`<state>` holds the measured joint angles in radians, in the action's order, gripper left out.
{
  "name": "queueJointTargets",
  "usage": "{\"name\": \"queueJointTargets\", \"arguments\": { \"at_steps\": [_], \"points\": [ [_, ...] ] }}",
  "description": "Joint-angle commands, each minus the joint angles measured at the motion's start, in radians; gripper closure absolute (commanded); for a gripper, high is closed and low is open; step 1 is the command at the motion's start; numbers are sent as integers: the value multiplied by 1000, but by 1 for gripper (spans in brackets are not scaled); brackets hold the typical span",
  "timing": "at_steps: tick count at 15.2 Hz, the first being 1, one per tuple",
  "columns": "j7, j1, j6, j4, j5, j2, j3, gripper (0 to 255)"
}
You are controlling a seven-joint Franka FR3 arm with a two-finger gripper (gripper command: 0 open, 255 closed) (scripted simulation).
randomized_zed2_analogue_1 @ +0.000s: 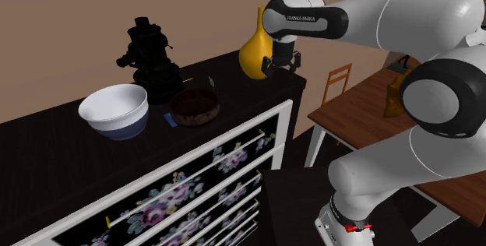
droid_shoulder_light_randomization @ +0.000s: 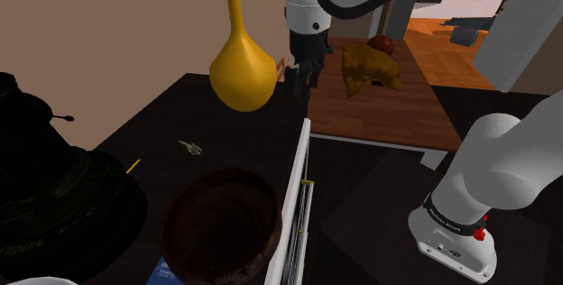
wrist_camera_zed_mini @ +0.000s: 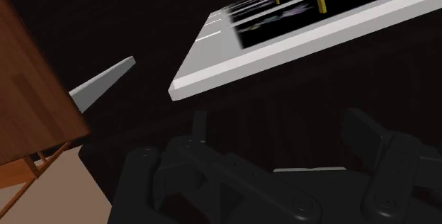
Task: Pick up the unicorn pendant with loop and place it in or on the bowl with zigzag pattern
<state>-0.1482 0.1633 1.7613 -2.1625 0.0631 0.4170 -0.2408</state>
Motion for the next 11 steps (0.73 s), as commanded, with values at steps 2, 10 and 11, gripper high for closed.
{"name": "queueJointTargets", "arguments": {
  "at_steps": [2, 10, 11],
  "points": [
    [-39, 15, 33, 67, -8, -82, -47, 0],
    [-154, 60, 94, 273, -87, -315, -163, 0],
    [-170, 67, 97, 303, -102, -347, -176, 0]
  ]
}}
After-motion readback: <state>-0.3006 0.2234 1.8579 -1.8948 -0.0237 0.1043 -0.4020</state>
